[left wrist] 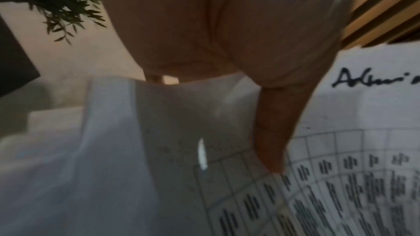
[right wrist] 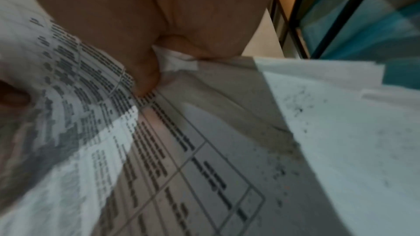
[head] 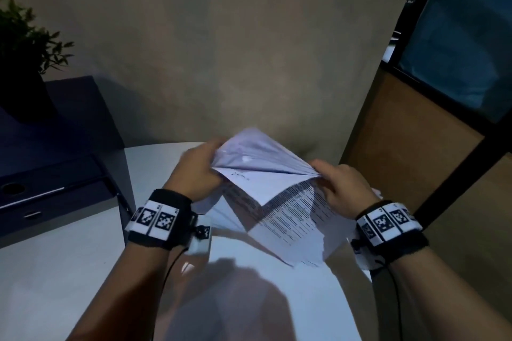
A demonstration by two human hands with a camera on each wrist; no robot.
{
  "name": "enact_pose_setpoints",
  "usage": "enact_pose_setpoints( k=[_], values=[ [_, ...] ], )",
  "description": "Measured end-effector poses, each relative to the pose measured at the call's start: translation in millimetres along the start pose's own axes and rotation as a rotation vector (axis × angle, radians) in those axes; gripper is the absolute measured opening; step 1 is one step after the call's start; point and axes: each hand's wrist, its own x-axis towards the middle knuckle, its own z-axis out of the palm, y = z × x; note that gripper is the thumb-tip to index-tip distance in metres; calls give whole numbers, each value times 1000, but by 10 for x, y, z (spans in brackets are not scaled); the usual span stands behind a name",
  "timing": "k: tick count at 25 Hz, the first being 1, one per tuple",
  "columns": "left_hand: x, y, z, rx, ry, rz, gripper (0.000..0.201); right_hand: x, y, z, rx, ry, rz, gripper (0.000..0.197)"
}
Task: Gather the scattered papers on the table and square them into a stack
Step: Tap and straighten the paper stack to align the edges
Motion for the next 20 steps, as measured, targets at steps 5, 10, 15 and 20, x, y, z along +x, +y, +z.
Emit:
enact_pose_setpoints(
  k=[5,10,15,20],
  values=[
    [-282,-108,434,-494,18,-200,33,-128,175,115,-51,102,139,37],
    [-437,-229,454,-773,131,-294,44,-552,400,297,798,353,817,115],
    [-481,-108,378,-853,124,-379,29,-556,220,389,1333,367,717,46],
    [-661,0,492,-944,92,-423,41,-543,156,715,1046,422,767,37]
  ],
)
